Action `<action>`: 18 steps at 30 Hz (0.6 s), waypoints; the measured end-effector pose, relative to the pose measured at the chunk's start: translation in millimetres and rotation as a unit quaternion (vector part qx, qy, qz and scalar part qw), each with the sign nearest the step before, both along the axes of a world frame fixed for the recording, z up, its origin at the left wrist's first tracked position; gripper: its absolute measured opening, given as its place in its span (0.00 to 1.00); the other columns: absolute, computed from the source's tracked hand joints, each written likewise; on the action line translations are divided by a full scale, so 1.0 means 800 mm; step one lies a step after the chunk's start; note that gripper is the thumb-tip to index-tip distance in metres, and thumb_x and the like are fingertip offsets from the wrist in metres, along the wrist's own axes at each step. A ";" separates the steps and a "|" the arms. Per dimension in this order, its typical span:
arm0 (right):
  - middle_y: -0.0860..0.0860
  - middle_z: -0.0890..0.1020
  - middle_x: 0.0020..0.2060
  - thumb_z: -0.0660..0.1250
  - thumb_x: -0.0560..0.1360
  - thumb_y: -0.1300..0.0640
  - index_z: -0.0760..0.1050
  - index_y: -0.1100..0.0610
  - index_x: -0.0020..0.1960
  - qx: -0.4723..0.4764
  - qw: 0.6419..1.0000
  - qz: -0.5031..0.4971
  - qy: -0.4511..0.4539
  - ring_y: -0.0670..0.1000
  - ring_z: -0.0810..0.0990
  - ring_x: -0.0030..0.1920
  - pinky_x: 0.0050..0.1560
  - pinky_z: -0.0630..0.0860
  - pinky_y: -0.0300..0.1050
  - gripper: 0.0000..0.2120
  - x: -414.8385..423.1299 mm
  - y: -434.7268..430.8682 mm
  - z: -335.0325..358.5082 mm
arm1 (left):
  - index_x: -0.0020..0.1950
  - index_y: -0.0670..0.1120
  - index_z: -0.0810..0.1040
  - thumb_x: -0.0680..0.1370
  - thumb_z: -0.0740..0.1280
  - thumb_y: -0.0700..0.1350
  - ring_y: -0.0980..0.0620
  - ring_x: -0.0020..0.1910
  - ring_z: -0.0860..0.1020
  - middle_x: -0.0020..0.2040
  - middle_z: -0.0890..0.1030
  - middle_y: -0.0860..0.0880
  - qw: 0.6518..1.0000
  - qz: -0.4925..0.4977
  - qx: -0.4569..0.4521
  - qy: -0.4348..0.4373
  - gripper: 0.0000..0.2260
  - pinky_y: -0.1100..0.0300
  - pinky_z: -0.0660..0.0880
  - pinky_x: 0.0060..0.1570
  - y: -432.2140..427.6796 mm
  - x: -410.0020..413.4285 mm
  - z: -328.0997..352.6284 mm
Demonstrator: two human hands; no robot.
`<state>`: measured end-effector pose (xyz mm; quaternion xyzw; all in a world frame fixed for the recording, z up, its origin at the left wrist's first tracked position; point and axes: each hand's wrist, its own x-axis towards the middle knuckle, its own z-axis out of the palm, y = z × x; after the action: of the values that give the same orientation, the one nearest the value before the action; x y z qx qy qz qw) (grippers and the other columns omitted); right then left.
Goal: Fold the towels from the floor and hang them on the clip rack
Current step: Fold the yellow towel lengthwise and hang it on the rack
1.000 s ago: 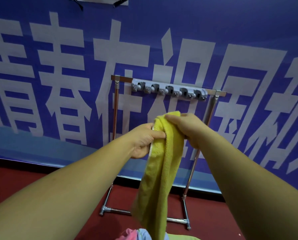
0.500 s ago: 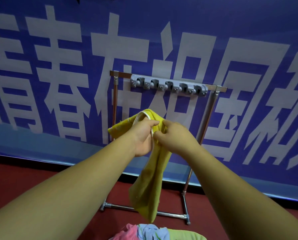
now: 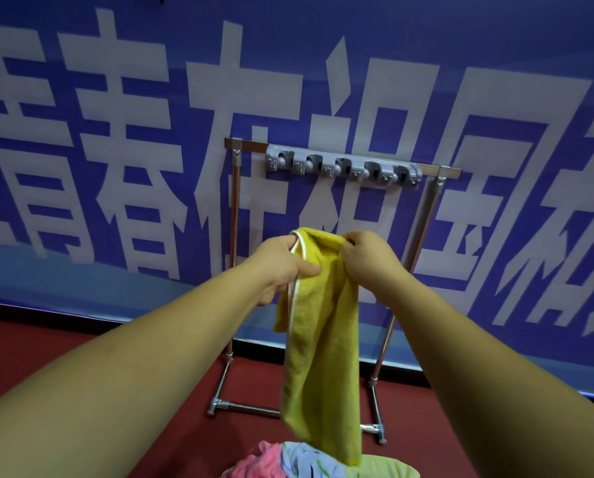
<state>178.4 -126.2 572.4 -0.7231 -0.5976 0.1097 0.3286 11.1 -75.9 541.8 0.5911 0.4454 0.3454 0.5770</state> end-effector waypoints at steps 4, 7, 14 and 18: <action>0.55 0.82 0.50 0.58 0.84 0.59 0.80 0.59 0.64 0.026 0.997 0.005 -0.068 0.56 0.79 0.49 0.46 0.71 0.47 0.15 0.002 -0.001 0.008 | 0.69 0.48 0.80 0.72 0.82 0.39 0.42 0.52 0.88 0.55 0.88 0.45 0.998 0.031 0.020 0.044 0.27 0.43 0.85 0.55 0.002 0.002 -0.002; 0.55 0.84 0.56 0.62 0.83 0.60 0.81 0.57 0.66 0.026 0.994 0.006 -0.105 0.55 0.79 0.51 0.47 0.74 0.48 0.15 0.008 0.000 0.015 | 0.68 0.41 0.80 0.79 0.74 0.35 0.42 0.52 0.89 0.55 0.89 0.41 0.999 0.013 -0.045 0.006 0.17 0.43 0.85 0.56 -0.001 0.003 0.001; 0.57 0.85 0.49 0.59 0.82 0.61 0.82 0.56 0.56 0.030 0.975 -0.040 -0.218 0.60 0.81 0.47 0.46 0.81 0.54 0.13 0.034 0.010 0.025 | 0.72 0.34 0.70 0.84 0.61 0.30 0.42 0.46 0.88 0.55 0.85 0.36 0.986 0.057 -0.140 -0.070 0.17 0.46 0.85 0.41 -0.011 0.003 -0.012; 0.55 0.84 0.51 0.59 0.83 0.61 0.81 0.55 0.60 0.042 0.971 -0.010 -0.236 0.59 0.81 0.50 0.49 0.82 0.56 0.13 0.029 0.007 0.044 | 0.82 0.52 0.60 0.82 0.67 0.34 0.42 0.48 0.88 0.60 0.84 0.38 0.994 0.061 -0.092 -0.018 0.32 0.44 0.87 0.44 -0.011 0.003 -0.023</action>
<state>201.9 -120.6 607.6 -0.7200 -0.6551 -0.0930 0.2092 13.9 -84.6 523.0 0.5011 0.4999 0.3485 0.6145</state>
